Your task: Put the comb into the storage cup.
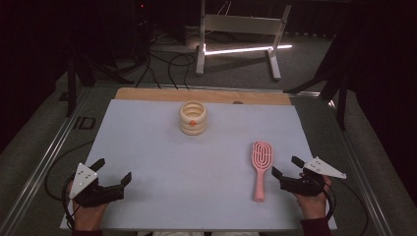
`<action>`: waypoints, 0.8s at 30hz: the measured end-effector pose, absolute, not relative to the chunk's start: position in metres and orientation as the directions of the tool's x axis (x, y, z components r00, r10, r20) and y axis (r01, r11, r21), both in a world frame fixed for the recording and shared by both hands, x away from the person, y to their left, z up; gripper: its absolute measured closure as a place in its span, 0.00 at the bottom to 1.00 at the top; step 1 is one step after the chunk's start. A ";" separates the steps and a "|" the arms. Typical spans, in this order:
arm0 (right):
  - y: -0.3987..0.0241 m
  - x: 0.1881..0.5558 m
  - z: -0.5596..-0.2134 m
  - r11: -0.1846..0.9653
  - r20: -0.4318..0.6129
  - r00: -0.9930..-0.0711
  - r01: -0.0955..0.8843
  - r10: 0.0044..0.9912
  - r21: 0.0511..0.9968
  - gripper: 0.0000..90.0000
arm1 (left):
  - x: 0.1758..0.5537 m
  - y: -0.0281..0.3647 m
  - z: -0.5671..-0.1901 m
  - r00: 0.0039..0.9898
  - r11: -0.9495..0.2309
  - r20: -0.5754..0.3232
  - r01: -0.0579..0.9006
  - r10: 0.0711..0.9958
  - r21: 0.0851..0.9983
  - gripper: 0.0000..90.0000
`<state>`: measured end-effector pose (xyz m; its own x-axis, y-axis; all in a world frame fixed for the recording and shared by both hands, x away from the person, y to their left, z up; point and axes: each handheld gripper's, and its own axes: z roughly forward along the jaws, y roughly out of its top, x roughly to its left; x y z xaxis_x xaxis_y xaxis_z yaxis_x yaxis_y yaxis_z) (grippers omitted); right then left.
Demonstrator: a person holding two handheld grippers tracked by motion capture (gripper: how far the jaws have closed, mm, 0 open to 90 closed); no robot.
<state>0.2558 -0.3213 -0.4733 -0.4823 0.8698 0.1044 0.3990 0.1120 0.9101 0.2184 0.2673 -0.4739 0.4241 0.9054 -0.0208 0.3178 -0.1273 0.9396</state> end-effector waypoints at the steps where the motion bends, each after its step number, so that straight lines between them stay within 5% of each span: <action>1: -0.320 0.256 -0.473 0.113 0.107 -0.487 0.401 0.867 0.909 0.09 | 0.218 0.267 -0.474 0.425 -0.128 -0.021 0.318 0.905 0.939 0.01; 24: -0.275 0.260 -0.468 0.201 0.088 -0.584 0.412 0.807 0.888 0.11 | 0.218 0.267 -0.476 0.422 -0.122 -0.024 0.316 0.906 0.941 0.01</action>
